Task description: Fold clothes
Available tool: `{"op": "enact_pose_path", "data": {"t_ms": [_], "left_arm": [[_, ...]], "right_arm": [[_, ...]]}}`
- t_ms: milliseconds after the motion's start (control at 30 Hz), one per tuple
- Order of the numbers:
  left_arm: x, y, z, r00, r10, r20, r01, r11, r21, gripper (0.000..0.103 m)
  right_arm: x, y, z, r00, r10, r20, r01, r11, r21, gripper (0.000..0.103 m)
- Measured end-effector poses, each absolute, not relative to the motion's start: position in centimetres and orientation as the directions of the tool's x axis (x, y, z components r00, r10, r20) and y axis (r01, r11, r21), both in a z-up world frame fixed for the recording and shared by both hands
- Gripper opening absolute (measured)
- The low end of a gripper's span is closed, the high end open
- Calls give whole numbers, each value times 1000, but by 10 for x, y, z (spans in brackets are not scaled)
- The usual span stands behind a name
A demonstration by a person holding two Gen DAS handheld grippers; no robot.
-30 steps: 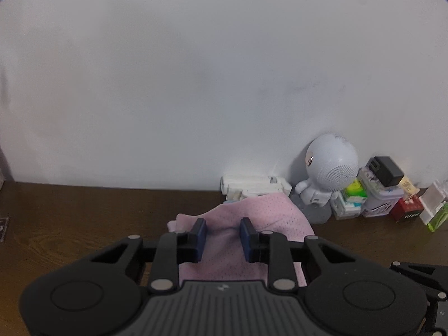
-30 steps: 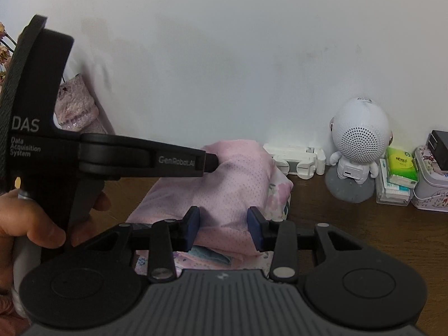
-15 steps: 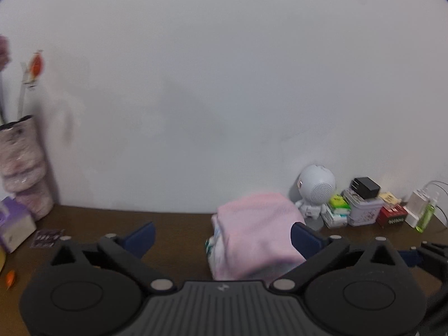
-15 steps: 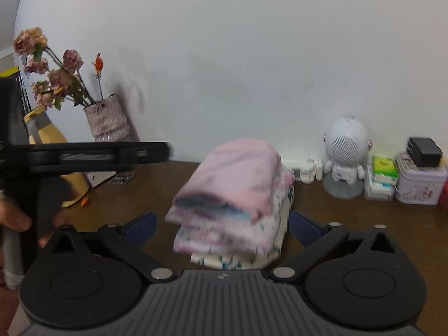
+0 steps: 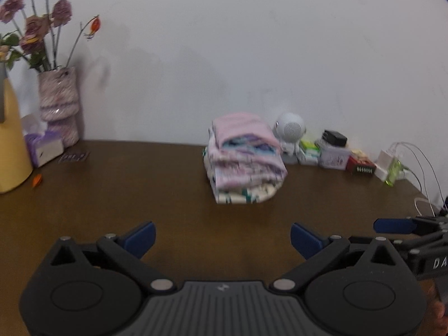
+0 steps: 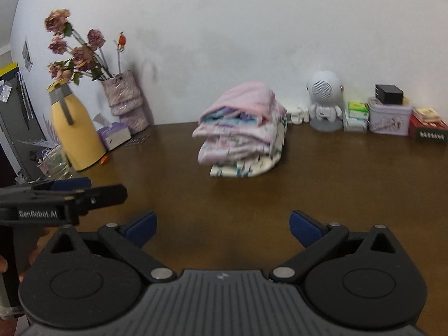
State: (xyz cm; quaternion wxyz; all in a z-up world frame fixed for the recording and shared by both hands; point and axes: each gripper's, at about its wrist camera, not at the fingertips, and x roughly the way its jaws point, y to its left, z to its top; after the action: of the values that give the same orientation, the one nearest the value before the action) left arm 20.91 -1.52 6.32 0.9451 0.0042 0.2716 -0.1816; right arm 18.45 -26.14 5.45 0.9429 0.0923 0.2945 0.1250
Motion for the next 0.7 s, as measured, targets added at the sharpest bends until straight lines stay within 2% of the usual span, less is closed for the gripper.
{"op": "enact_pose_path", "data": {"t_ms": [333,567,700], "left_arm": [[116,-4,48,798,-301,-522,286,952,-112,103],[73,-6,39,817,-268,-511,245,963,-114,103],[59,-3,32,804,-260,-535,221,966,-137,103]], "right_arm": [[105,-267,34,799,281,-532,-182,956,231,103],[88,-267,26,783,298,-546,-195,951,240,103],[81,-260,26,779,293,-555,-207,955,212,103]]}}
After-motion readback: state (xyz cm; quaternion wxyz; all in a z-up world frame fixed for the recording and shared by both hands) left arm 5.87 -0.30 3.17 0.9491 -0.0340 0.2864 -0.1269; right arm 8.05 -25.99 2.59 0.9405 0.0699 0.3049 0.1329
